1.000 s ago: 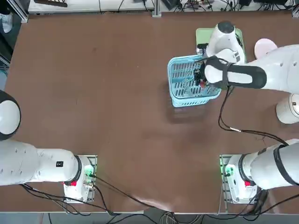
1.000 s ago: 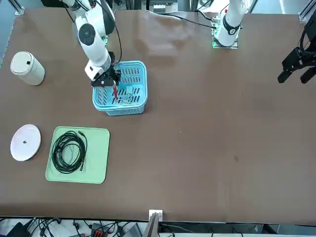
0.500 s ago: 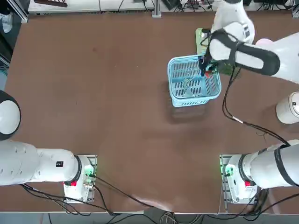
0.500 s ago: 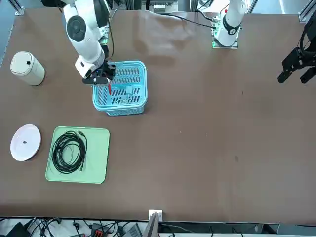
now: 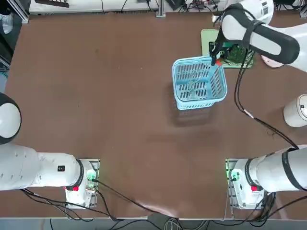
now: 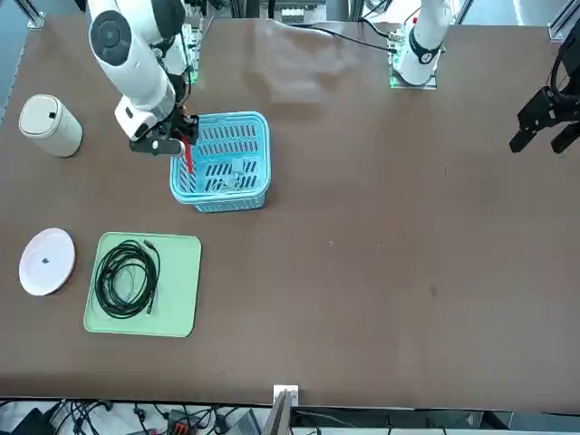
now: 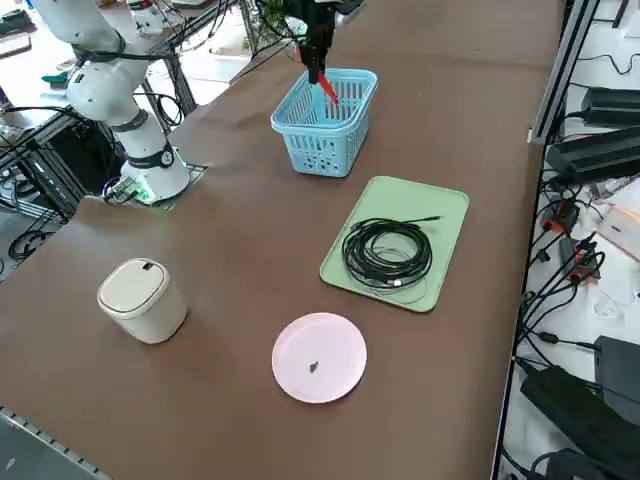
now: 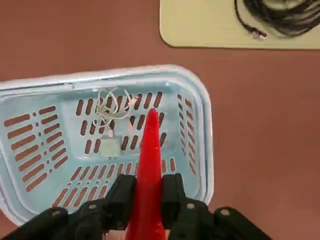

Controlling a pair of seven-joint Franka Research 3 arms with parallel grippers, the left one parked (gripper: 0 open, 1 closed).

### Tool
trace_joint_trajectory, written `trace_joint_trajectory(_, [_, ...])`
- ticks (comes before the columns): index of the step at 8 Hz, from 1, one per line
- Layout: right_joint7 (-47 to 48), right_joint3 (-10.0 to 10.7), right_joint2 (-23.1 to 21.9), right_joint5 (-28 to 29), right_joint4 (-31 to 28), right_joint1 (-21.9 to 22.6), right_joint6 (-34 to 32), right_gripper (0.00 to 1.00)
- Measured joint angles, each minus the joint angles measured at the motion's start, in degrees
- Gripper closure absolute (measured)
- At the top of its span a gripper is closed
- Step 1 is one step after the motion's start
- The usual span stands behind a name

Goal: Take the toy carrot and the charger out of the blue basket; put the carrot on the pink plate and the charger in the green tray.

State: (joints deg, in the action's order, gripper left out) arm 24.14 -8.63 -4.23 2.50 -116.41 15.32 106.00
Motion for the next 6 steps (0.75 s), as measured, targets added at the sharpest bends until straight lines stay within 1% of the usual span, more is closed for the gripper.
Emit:
trace_joint_trajectory(1, [-2.1,0.1,0.0,-0.6,2.0,-1.4,-1.0,0.69])
trace_joint_trajectory(2, [-5.7,0.2,0.0,-0.8,3.8,-3.9,-1.7,0.69])
trace_joint_trajectory(4, [-14.9,0.5,0.1,-1.0,6.8,-11.3,-2.3,0.69])
trace_joint_trajectory(6, [-24.4,0.7,1.1,-1.4,9.2,-18.9,-2.4,0.69])
